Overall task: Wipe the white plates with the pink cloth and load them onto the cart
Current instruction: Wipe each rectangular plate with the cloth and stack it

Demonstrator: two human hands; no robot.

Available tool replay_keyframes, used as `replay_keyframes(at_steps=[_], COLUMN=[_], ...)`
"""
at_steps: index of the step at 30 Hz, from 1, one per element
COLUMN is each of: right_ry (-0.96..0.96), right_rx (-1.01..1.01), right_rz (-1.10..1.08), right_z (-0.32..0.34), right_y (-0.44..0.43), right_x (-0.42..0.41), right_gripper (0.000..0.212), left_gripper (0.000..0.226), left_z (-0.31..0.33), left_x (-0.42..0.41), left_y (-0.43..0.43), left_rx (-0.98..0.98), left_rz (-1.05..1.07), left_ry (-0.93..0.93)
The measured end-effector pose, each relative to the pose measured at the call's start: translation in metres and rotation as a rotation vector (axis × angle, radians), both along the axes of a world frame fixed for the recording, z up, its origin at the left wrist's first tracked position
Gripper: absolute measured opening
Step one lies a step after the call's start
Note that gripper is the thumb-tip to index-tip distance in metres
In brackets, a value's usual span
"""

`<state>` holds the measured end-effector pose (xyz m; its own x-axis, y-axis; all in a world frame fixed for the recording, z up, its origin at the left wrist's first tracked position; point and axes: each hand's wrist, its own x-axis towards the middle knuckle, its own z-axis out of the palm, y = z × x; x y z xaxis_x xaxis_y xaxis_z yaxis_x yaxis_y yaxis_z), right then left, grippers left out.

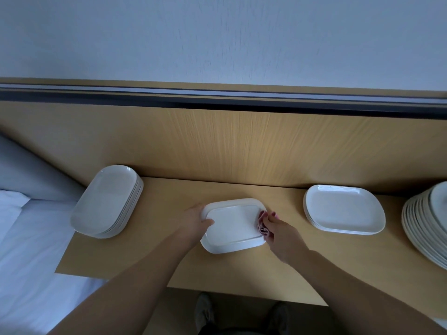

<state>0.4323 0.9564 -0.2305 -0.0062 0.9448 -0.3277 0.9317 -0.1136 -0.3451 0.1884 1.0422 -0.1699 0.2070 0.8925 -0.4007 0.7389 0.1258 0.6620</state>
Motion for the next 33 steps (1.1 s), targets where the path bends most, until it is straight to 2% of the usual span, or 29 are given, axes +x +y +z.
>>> replay_keyframes(at_steps=[3,6,12,17,21,26,30,33], right_ry=[0.024,0.023,0.018,0.070,0.212,0.236,0.199,0.238], right_rx=[0.001,-0.006,-0.008,0.009,0.057,0.112,0.058,0.076], right_rz=[-0.007,-0.007,0.013,-0.068,-0.273,-0.381,-0.445,-0.429], right_z=[-0.002,-0.001,0.003,0.003,0.005,0.004,0.005,0.007], right_y=[-0.009,-0.004,0.005,0.003,-0.007,-0.011,-0.013,-0.020], right_x=[-0.001,0.000,0.002,-0.005,-0.023,-0.044,-0.062,-0.086], right_gripper=[0.056,0.054,0.051,0.052,0.047,0.041,0.044,0.041], left_gripper=[0.039,0.044,0.085,0.089,0.088,0.091,0.089,0.088], left_z=[-0.001,0.002,-0.003,-0.007,-0.008,-0.014,-0.017,-0.016], left_x=[-0.002,-0.005,-0.027,-0.030,-0.023,-0.020,-0.019,-0.015], left_y=[-0.003,-0.005,-0.010,-0.013,-0.016,-0.019,-0.019,-0.022], left_rx=[0.004,0.050,-0.117,-0.141,-0.129,-0.157,-0.133,-0.094], left_rz=[0.001,-0.131,-0.324,-0.266,-0.190,-0.136,-0.124,-0.089], left_ry=[-0.015,0.014,0.085,0.040,0.001,-0.014,-0.020,-0.019])
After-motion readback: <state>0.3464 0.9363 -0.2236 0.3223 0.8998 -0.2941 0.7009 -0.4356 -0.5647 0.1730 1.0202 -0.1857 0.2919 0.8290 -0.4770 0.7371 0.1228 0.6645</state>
